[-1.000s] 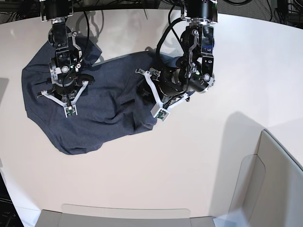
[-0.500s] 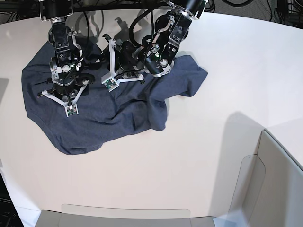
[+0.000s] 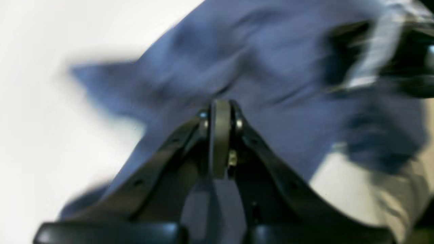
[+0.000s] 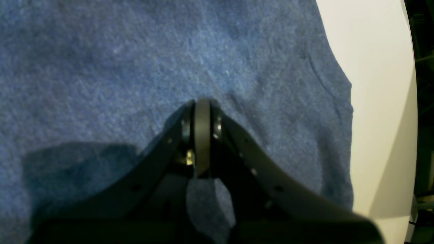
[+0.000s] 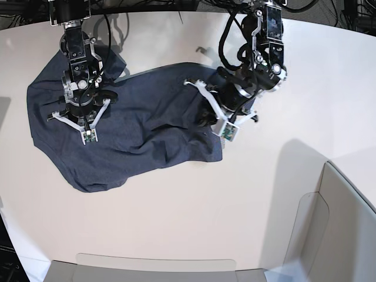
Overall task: Layout the t-shirt on the table in an organized manner, then fold the t-shirt properly
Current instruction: 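Grasp the bunched shirt fabric with the left gripper near the middle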
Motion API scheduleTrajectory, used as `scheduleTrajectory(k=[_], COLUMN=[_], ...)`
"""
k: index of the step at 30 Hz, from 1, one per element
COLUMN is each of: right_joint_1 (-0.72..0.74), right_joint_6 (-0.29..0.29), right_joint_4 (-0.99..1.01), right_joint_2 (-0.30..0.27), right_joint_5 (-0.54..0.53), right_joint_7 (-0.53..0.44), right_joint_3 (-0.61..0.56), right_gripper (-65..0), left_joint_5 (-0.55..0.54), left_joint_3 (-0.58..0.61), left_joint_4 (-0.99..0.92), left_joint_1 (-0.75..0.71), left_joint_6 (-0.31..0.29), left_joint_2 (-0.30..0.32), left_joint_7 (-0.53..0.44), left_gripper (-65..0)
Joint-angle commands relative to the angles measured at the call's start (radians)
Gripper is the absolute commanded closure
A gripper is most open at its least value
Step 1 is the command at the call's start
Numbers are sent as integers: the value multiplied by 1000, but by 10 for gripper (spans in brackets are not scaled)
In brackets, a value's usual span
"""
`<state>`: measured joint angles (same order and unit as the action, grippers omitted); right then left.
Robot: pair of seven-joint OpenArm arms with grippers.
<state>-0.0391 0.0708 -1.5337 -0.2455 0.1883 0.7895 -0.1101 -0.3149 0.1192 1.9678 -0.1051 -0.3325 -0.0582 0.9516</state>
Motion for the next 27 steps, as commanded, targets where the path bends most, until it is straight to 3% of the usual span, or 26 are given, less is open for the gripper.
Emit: scheduleTrajectory(k=[1, 5, 17, 23, 27], right_joint_1=[-26, -26, -34, -40, -40], right_joint_6=[53, 53, 53, 53, 53], right_joint_4=[19, 19, 19, 20, 22], right_joint_2=[8, 7, 7, 5, 5], right_joint_5=[-62, -62, -62, -62, -62], right_joint_7=[106, 104, 104, 104, 104], right_joint_3=[-9, -9, -9, -9, -9], right_gripper=[0, 0, 0, 0, 0], left_joint_5=[-19, -19, -25, -40, -194], left_joint_3=[-31, -111, -112, -14, 159], left_joint_4=[0, -103, -497, -394, -270], left_joint_1=[40, 80, 193, 172, 126], left_joint_6=[20, 83, 85, 75, 42], left_joint_2=[-7, -4, -15, -99, -99], left_joint_7=[-59, -62, -167, -115, -62], left_gripper=[-1, 0, 0, 0, 0])
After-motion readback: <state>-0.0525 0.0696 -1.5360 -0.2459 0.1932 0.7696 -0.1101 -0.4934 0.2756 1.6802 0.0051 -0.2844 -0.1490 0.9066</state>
